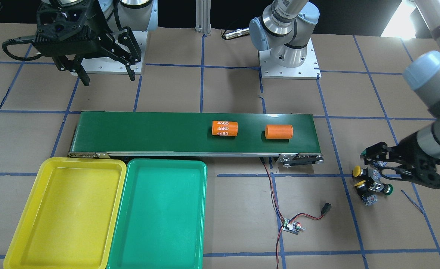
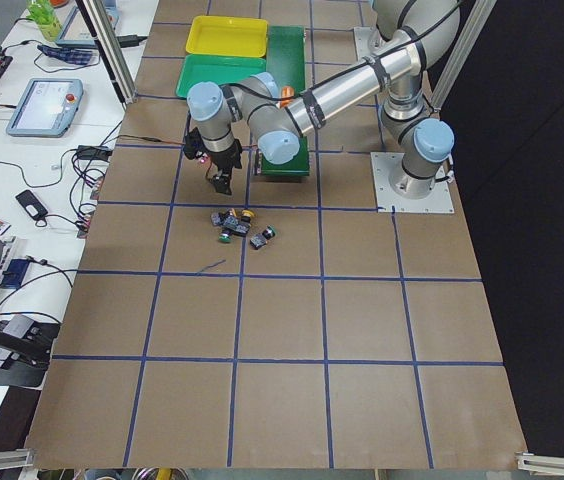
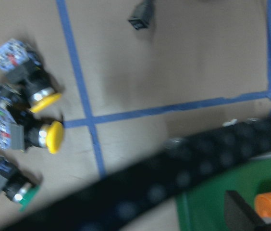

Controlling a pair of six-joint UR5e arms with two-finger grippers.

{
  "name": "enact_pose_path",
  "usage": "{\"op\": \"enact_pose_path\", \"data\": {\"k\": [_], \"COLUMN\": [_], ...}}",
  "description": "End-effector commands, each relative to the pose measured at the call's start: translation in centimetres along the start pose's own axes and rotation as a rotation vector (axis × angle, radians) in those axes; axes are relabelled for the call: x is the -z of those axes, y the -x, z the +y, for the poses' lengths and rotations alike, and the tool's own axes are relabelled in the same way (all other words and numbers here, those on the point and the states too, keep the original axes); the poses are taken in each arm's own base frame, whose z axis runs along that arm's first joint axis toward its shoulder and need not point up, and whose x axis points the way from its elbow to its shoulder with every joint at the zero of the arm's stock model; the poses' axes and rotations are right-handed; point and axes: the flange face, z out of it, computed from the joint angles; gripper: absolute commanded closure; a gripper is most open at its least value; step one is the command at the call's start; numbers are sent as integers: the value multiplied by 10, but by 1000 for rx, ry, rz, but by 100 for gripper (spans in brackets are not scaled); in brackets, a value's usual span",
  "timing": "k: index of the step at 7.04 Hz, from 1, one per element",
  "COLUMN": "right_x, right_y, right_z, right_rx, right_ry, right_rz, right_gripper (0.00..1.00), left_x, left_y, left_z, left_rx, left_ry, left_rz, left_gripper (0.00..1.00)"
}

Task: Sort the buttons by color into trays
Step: 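Grasp a green-capped push-button switch with the left gripper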

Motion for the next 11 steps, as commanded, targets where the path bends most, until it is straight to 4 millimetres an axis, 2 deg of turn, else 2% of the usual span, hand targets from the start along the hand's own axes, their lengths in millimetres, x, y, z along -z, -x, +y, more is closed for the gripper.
{"op": "enact_pose_path", "data": {"k": [1,3,4,5,8,9,11], "right_x": [0,0,0,1,0,0,1], "right_y": [0,0,0,0,0,1,0], "right_z": [0,0,0,0,0,1,0], "right_rx": [0,0,0,0,0,2,0], "right_ry": [0,0,0,-1,0,0,-1], "right_rz": [0,0,0,0,0,0,0], "right_gripper": [0,0,0,0,0,0,0], "left_x": [-28,-59,-74,-87,-92,-104,-110], "left_y": [75,96,106,107,100,93,88], "left_z": [11,2,10,13,19,23,26], "left_rx": [-88,-180,-159,-138,-69,-66,-56], "left_ry": [-84,-125,-143,-165,-136,-127,-129], "left_rz": [103,54,88,132,186,216,225], "left_gripper": [0,0,0,0,0,0,0]}}
